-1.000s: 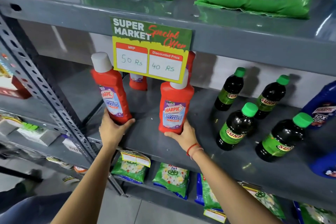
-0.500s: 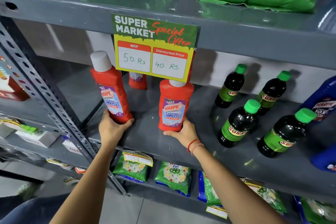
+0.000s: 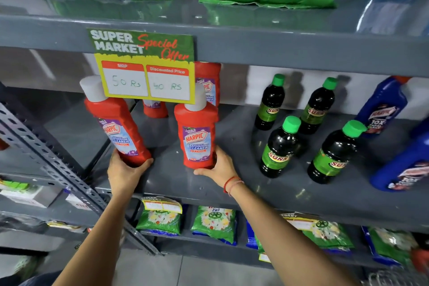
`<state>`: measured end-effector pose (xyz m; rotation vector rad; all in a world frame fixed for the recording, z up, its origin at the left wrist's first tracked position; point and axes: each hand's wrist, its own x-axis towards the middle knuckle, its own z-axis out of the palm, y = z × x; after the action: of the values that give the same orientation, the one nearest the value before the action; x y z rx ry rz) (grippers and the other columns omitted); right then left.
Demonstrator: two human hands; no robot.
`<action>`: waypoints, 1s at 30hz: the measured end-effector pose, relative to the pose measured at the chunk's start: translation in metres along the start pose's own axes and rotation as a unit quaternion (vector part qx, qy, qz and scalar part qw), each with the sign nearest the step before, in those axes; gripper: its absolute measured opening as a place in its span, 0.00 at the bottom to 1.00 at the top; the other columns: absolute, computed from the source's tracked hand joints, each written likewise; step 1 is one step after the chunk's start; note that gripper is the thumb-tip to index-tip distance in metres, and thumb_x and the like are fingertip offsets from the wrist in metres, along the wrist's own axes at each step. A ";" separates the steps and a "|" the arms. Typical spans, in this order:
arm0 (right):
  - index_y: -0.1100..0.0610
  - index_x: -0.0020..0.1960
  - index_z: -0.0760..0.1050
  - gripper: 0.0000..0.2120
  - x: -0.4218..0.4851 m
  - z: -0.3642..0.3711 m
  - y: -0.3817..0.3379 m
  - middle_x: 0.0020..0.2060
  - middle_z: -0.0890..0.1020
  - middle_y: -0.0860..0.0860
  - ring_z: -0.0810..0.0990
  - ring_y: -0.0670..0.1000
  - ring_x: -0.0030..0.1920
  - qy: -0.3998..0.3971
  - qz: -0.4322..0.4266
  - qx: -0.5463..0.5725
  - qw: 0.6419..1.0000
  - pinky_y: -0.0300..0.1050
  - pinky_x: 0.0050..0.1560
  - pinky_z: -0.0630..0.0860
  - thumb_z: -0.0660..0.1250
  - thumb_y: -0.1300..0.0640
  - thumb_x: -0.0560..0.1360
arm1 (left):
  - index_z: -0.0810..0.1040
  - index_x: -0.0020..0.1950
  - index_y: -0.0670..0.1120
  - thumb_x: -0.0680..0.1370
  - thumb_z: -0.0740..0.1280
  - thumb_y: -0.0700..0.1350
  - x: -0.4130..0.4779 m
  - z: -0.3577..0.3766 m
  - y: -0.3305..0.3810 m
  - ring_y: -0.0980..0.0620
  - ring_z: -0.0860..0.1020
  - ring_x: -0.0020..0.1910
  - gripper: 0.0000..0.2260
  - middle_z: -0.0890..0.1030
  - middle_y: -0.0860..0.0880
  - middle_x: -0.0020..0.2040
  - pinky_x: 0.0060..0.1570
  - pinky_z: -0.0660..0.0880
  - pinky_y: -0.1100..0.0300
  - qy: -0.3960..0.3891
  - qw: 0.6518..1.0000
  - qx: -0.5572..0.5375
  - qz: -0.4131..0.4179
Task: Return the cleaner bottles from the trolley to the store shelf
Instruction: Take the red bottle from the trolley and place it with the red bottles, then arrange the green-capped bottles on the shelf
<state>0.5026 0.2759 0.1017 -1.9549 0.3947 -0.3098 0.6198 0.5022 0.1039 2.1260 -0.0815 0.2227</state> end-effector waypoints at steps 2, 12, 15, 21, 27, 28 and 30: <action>0.60 0.62 0.71 0.35 -0.014 -0.008 0.005 0.58 0.79 0.53 0.78 0.50 0.56 0.029 -0.005 0.026 0.999 0.42 0.58 0.75 0.80 0.58 0.58 | 0.69 0.61 0.44 0.58 0.79 0.52 -0.008 -0.002 0.003 0.40 0.75 0.58 0.36 0.78 0.39 0.59 0.58 0.73 0.43 0.006 1.000 -0.006 0.006; 0.40 0.42 0.74 0.15 -0.142 -0.142 0.077 0.40 0.78 0.43 0.80 0.48 0.37 0.344 -0.021 -0.007 0.939 0.31 0.35 0.76 0.75 0.56 0.66 | 0.73 0.56 0.46 0.69 0.73 0.42 -0.179 0.080 0.068 0.42 0.75 0.50 0.17 0.76 0.43 0.51 0.48 0.66 0.64 -0.044 0.987 -0.099 0.117; 0.54 0.54 0.74 0.26 -0.144 -0.186 0.093 0.43 0.73 0.52 0.74 0.50 0.40 0.416 0.046 -0.032 0.908 0.25 0.41 0.71 0.79 0.58 0.60 | 0.70 0.61 0.50 0.67 0.76 0.43 -0.199 0.125 0.108 0.52 0.73 0.54 0.26 0.73 0.50 0.56 0.53 0.68 0.65 -0.165 0.969 -0.133 0.124; 0.62 0.69 0.63 0.47 -0.112 -0.229 0.095 0.65 0.71 0.60 0.70 0.57 0.66 0.272 0.111 -0.035 0.955 0.52 0.67 0.68 0.81 0.53 0.55 | 0.63 0.70 0.46 0.62 0.79 0.48 -0.195 0.179 0.159 0.53 0.72 0.61 0.41 0.73 0.48 0.65 0.57 0.68 0.61 -0.253 0.954 -0.141 0.072; 0.57 0.62 0.69 0.38 -0.104 -0.234 0.094 0.59 0.79 0.56 0.76 0.55 0.60 0.242 0.098 -0.053 0.964 0.43 0.60 0.70 0.80 0.51 0.56 | 0.73 0.56 0.48 0.63 0.78 0.52 -0.182 0.191 0.157 0.46 0.79 0.53 0.26 0.82 0.46 0.55 0.45 0.70 0.60 -0.245 0.962 -0.076 0.094; 0.57 0.61 0.70 0.37 -0.105 -0.235 0.095 0.58 0.79 0.56 0.76 0.55 0.60 0.242 0.097 -0.052 0.964 0.42 0.59 0.70 0.79 0.50 0.57 | 0.74 0.55 0.48 0.63 0.78 0.51 -0.181 0.191 0.156 0.47 0.80 0.52 0.25 0.83 0.45 0.54 0.44 0.70 0.60 -0.244 0.962 -0.073 0.099; 0.56 0.61 0.70 0.36 -0.105 -0.235 0.096 0.57 0.80 0.56 0.77 0.54 0.59 0.242 0.094 -0.048 0.964 0.43 0.59 0.72 0.79 0.50 0.57 | 0.74 0.55 0.47 0.63 0.78 0.51 -0.180 0.192 0.156 0.48 0.79 0.50 0.24 0.83 0.45 0.54 0.45 0.71 0.60 -0.247 0.961 -0.074 0.100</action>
<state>0.3027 0.0872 0.1038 -1.9044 0.9216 -0.6585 0.4447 0.2518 0.0992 1.9775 -0.5905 -0.1970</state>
